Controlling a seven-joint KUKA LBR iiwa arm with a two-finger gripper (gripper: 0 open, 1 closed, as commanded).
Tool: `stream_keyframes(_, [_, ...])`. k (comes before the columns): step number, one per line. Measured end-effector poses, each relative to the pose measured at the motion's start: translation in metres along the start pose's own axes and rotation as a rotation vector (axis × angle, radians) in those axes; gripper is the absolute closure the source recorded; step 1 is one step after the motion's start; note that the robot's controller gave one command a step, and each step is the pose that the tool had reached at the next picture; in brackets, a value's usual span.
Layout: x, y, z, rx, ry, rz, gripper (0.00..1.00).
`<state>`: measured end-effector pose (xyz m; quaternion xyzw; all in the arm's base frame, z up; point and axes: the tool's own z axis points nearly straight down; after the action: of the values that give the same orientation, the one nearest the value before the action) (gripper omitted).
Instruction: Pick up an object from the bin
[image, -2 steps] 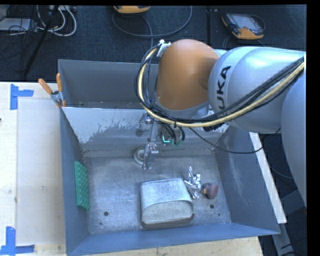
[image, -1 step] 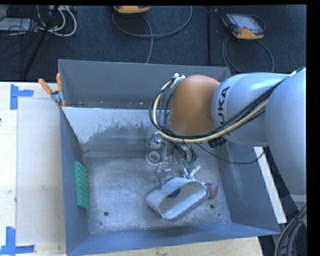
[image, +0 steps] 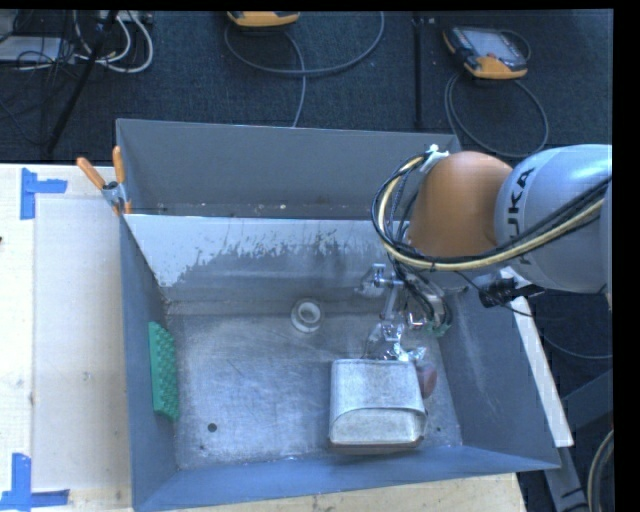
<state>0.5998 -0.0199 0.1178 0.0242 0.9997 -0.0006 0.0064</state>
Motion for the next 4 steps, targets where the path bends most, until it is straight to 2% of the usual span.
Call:
stream_keyframes(1, [0.007,-0.047,0.025,0.000,-0.017,0.030,0.00])
stream_keyframes(2, [0.029,-0.038,-0.004,0.000,-0.025,0.323,0.00])
stream_keyframes(3, [0.025,-0.066,0.039,-0.002,-0.020,0.496,0.00])
stream_keyframes(4, [0.031,-0.064,0.041,0.000,0.009,0.493,1.00])
